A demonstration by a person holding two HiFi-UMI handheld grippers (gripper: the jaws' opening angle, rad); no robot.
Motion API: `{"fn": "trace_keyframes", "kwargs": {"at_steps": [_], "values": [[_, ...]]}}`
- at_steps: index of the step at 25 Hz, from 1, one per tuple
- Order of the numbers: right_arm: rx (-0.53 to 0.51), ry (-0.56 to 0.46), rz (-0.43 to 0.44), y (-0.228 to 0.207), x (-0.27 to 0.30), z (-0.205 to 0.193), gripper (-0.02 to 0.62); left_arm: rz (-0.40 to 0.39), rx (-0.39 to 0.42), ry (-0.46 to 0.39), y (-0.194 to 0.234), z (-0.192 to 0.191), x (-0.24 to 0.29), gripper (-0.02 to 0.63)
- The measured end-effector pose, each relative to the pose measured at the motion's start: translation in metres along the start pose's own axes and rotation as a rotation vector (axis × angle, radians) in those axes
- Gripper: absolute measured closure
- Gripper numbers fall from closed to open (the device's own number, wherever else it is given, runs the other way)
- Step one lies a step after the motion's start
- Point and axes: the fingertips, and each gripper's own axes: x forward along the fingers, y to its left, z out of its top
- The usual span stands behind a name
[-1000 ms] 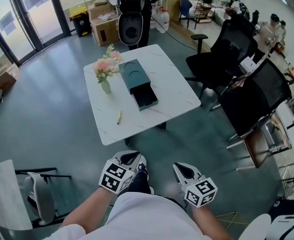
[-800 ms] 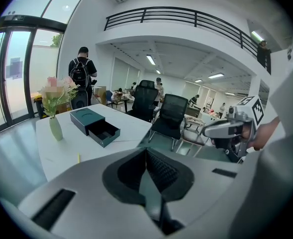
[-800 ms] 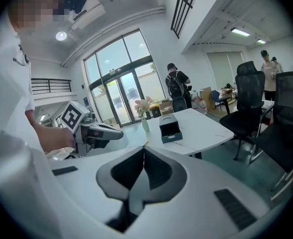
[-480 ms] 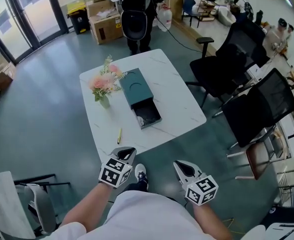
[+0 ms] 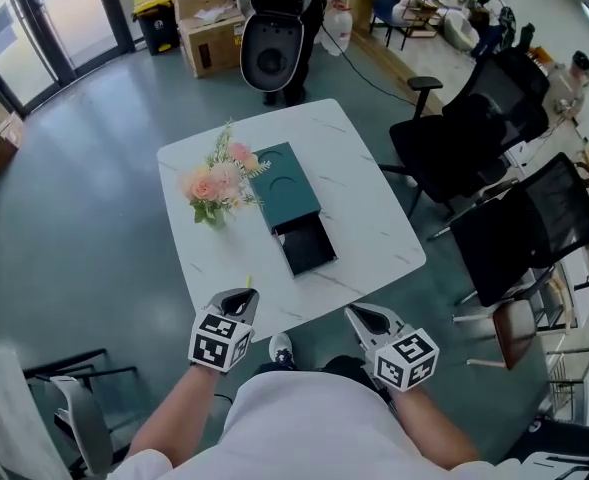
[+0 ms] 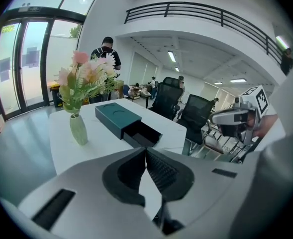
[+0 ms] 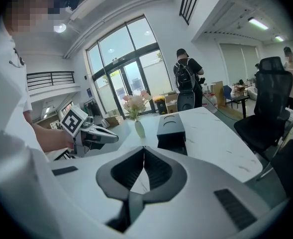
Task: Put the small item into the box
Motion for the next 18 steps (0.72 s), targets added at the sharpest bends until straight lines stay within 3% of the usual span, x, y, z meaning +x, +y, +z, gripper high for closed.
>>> {"fn": "trace_keyframes", "kwargs": {"at_steps": [10,18], "values": [[-0.047,0.068,0.134,-0.013,0.051,0.022,0.580,0.186,-0.067,0.104,0.048,-0.044,0.013,0.589],[-0.127,0.122,0.308,-0.045,0.082,0.050,0.580,0.349,-0.214,0.204,0.062,-0.087,0.040,0.588]]}}
